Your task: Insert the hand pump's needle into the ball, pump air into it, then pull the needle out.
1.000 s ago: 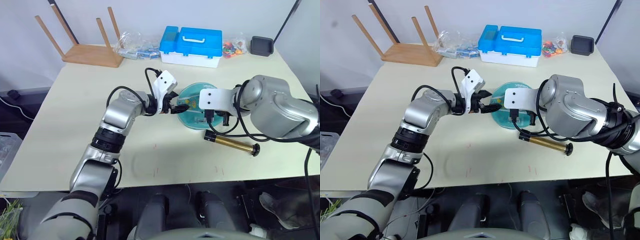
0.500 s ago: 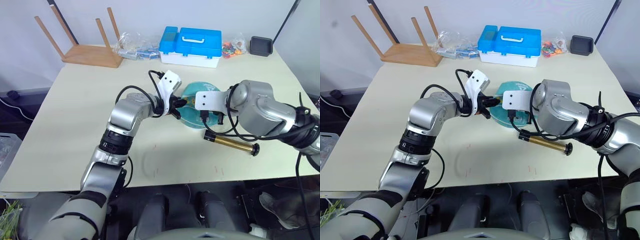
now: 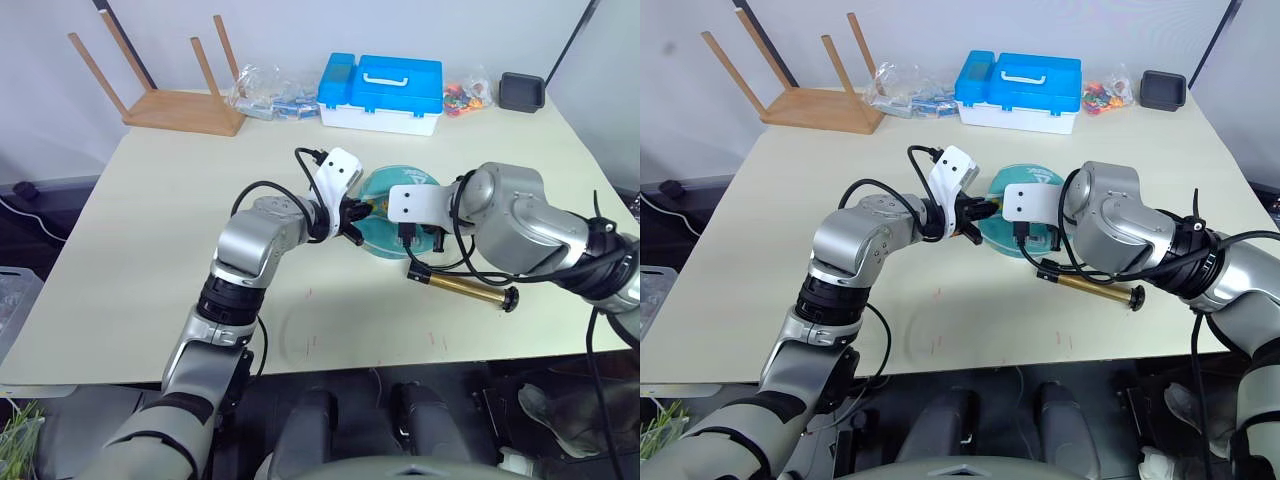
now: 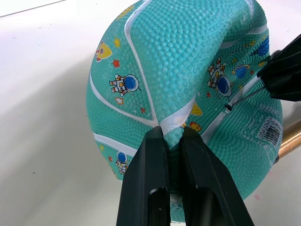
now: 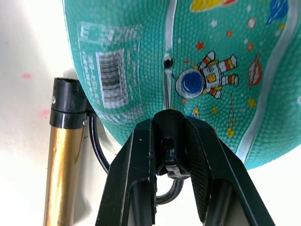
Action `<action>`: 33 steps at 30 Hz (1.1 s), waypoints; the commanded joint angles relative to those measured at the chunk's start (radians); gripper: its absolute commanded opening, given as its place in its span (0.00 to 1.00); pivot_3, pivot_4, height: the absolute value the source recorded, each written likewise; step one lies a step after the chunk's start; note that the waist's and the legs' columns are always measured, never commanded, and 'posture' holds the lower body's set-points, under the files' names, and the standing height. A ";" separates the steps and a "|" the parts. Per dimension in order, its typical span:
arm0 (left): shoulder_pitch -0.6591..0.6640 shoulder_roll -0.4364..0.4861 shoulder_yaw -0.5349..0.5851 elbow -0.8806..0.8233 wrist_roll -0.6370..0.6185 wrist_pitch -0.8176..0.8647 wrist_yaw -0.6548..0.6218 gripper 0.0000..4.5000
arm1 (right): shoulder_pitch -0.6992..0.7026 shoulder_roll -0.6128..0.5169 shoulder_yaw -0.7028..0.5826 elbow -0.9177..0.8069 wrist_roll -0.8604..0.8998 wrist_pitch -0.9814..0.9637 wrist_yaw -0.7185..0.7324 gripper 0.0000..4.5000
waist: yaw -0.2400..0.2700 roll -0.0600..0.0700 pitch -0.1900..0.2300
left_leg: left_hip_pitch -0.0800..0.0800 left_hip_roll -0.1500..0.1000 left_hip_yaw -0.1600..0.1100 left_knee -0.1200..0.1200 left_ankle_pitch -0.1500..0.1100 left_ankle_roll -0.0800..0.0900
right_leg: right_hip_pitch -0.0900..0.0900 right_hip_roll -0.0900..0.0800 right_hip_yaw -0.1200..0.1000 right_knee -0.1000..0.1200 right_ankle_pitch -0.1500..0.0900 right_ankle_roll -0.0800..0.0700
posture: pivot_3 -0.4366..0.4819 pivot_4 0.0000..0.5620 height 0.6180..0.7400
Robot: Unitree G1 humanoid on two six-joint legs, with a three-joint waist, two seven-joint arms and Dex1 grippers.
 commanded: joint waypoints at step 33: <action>0.043 0.034 -0.014 -0.072 -0.011 -0.003 0.013 0.00 | -0.015 0.048 -0.078 0.080 -0.092 -0.134 0.080 0.09 | -0.013 0.000 0.000 | 0.000 0.000 -0.001 0.000 0.000 0.000 | 0.000 0.000 0.000 0.000 0.000 0.000 | 0.48 0.27 1.00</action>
